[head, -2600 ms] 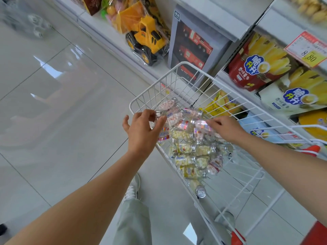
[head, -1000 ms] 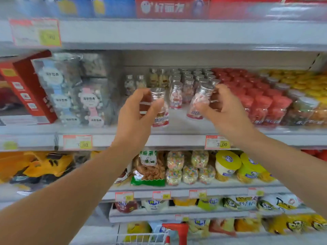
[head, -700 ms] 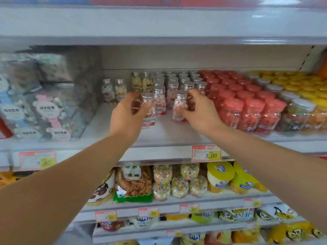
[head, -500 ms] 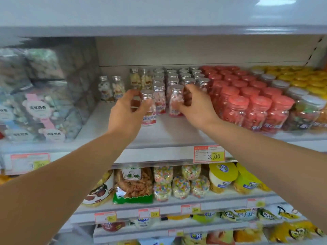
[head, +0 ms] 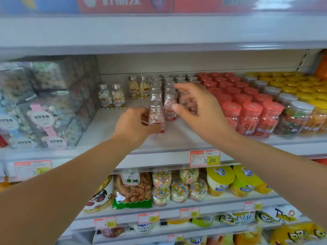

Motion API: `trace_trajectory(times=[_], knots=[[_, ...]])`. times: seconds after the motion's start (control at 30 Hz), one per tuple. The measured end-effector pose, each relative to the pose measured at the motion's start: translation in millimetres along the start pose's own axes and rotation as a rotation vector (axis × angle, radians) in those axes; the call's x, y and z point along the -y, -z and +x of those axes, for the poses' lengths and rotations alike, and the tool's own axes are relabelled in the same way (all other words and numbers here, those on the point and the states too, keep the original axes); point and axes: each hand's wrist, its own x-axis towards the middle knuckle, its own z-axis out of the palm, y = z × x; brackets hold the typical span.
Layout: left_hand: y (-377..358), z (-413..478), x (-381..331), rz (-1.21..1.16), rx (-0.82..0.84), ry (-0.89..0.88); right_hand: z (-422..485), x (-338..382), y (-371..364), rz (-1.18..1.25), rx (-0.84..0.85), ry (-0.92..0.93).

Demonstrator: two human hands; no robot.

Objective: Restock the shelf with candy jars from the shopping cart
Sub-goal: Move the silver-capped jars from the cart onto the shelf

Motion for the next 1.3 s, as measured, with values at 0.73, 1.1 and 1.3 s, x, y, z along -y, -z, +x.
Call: trace_trajectory(times=[0.73, 1.1, 1.3], knots=[[-32.9, 13.7, -7.3, 0.615, -0.200, -0.391, 37.8, -13.4, 46.1, -0.645, 0.233, 0.015], [-30.9, 21.0, -6.6, 0.553, -0.198, -0.430, 49.9, -13.6, 36.5, -0.693, 0.254, -0.041], [-31.3, 21.1, -3.5, 0.538, -0.204, -0.452, 57.9, -12.3, 31.5, -0.683, 0.271, -0.037]])
